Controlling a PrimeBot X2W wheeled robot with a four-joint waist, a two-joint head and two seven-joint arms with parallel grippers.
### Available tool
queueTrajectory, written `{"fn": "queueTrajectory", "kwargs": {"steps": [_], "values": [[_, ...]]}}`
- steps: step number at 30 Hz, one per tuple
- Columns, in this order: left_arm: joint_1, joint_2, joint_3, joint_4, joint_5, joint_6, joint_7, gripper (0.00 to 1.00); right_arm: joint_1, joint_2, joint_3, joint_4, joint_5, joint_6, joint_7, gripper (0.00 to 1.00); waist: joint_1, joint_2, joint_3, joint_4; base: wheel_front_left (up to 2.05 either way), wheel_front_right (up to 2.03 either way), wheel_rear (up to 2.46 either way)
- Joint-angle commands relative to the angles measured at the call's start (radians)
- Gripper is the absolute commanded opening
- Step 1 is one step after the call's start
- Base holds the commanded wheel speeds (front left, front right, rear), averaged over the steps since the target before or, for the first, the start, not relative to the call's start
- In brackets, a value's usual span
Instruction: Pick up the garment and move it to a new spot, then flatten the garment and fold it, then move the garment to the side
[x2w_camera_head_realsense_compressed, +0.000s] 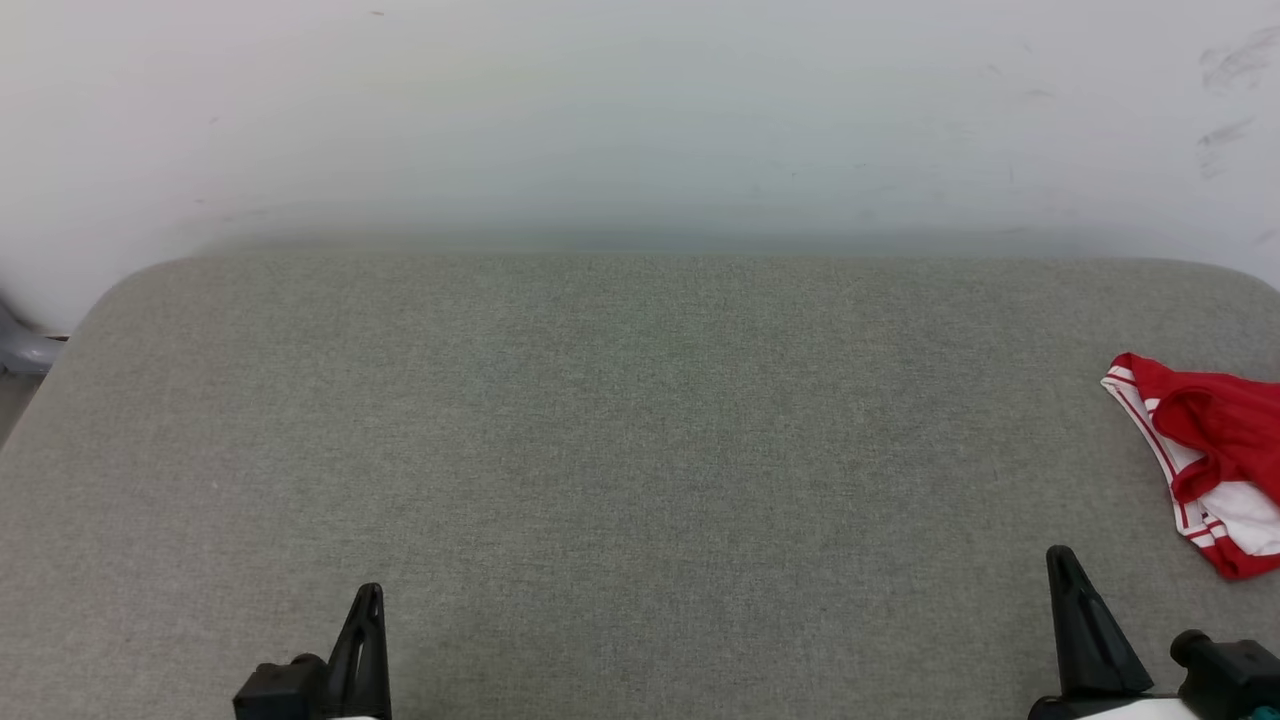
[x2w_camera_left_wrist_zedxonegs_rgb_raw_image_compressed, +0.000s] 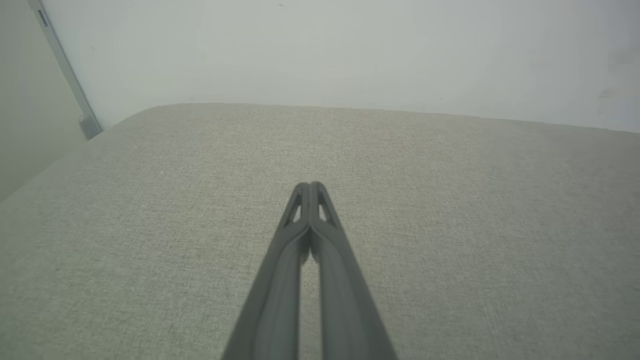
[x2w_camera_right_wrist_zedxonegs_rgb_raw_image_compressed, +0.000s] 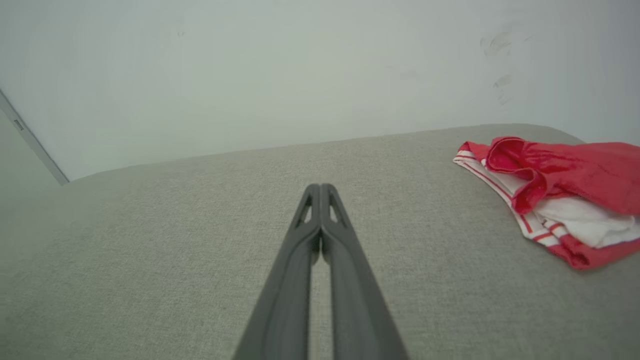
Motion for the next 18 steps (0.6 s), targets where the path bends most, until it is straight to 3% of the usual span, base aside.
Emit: {"fn": "queueTrajectory", "kwargs": {"steps": [1, 18], "values": [[-0.027, 0.001, 0.012, -0.009, -0.060, -0.009, 0.011, 0.00, -0.020, -0.005, 0.001, -0.008, 0.062, 0.000, 0.010, 0.00, 0.0000, 0.0000, 0.000, 0.000, 0.00, 0.00, 0.00], [-0.079, -0.007, 0.047, 0.021, -0.381, -0.051, 0.086, 0.00, -0.074, -0.015, 0.002, 0.029, 0.377, 0.000, 0.075, 0.00, -0.0001, 0.0000, 0.002, -0.002, 0.00, 0.00, 0.00]]}}
